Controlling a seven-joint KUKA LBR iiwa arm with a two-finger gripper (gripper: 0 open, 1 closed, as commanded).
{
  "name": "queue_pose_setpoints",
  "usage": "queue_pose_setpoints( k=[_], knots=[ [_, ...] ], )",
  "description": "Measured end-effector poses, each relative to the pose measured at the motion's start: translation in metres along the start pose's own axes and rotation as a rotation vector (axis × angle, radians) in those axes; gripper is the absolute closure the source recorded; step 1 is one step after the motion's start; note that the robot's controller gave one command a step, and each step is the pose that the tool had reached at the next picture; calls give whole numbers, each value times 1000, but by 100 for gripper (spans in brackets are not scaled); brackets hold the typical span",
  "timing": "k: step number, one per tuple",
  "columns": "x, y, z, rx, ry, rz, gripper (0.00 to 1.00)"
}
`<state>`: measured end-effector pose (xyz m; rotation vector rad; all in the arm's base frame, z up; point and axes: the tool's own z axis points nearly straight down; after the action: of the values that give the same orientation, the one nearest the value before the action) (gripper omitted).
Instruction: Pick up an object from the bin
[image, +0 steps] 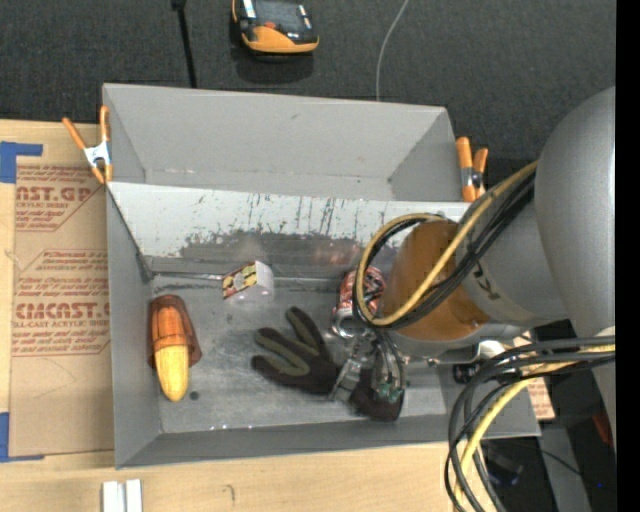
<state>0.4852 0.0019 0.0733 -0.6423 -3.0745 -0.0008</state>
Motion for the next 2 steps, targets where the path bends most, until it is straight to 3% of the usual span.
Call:
queue_pose_setpoints(
  k=[2],
  knots=[
    [0, 0, -11, -1, -1, 0, 100]
  ],
)
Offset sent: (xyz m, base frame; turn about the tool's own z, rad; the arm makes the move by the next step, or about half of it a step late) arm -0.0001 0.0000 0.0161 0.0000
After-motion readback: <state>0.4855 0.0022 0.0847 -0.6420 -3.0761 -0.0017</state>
